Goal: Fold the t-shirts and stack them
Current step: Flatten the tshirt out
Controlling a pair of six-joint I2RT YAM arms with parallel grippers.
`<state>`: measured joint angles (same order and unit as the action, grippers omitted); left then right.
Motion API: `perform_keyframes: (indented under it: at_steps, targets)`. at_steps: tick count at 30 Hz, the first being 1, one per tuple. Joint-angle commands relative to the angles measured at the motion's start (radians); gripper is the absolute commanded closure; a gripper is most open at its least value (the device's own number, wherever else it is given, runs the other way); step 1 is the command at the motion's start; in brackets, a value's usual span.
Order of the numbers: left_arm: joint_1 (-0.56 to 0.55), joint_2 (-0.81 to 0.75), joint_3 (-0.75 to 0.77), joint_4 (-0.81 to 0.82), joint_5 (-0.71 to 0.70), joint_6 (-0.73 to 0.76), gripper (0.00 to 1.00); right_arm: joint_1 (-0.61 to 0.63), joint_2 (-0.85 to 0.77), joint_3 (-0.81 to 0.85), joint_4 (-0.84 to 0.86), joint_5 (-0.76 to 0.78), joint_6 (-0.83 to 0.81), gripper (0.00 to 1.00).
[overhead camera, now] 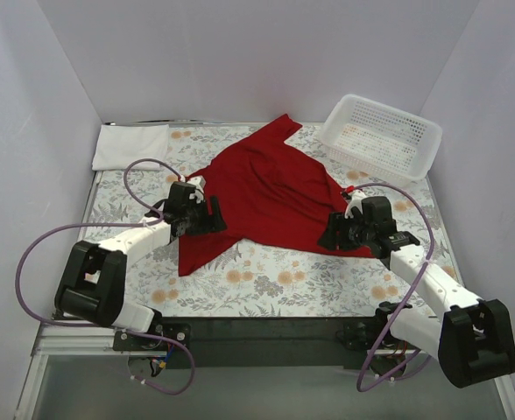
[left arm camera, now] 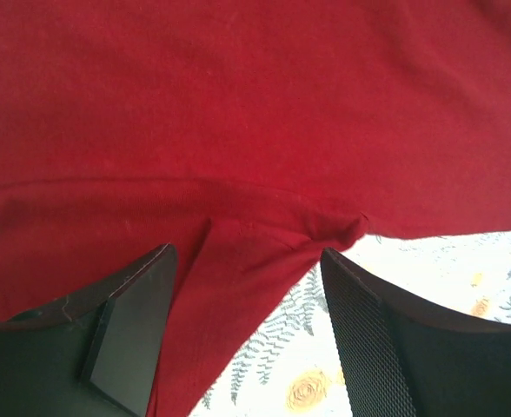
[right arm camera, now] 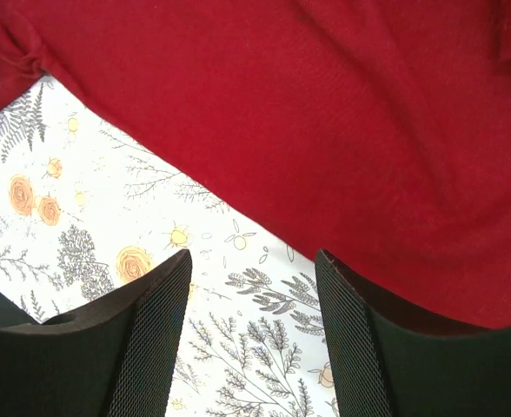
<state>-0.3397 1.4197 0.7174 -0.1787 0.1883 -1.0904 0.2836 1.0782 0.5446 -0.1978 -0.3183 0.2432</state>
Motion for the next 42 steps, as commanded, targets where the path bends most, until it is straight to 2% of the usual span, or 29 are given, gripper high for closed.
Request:
perform_keyframes:
  at_steps: [1, 10, 19, 23, 28, 29, 31, 35, 39, 42]
  targets:
    - [-0.004, 0.033, 0.045, -0.008, 0.014, 0.041, 0.34, 0.005, -0.049, -0.017, 0.006, -0.015, -0.024, 0.33]
    - [-0.012, 0.093, 0.039, -0.013, 0.086, 0.044, 0.33, 0.005, -0.072, -0.031, 0.008, -0.021, -0.027, 0.32]
    - [-0.093, -0.033, 0.005, -0.056, 0.183, 0.032, 0.42, 0.003, -0.08, -0.041, 0.008, -0.015, -0.016, 0.33]
    - [-0.153, -0.113, -0.038, -0.053, 0.227, -0.015, 0.46, 0.003, -0.07, -0.043, 0.009, -0.019, -0.015, 0.33]
    - [-0.255, -0.099, -0.098, -0.062, 0.28, -0.101, 0.47, 0.005, -0.057, -0.041, 0.012, -0.031, -0.012, 0.33]
    - [-0.303, -0.099, -0.104, -0.067, 0.283, -0.127, 0.47, 0.003, -0.057, -0.04, 0.014, -0.033, -0.012, 0.33]
    - [-0.364, -0.12, -0.111, -0.08, 0.26, -0.15, 0.47, 0.005, -0.055, -0.038, 0.014, -0.041, -0.012, 0.33]
    - [-0.38, -0.209, -0.093, -0.133, 0.153, -0.224, 0.47, 0.005, -0.052, -0.04, 0.012, -0.048, -0.015, 0.34]
    - [-0.371, -0.274, -0.064, -0.218, -0.138, -0.331, 0.46, 0.003, -0.041, -0.037, 0.014, -0.068, -0.008, 0.35]
    - [-0.335, -0.272, -0.044, -0.323, -0.291, -0.422, 0.46, 0.003, -0.038, -0.031, 0.012, -0.087, -0.005, 0.35]
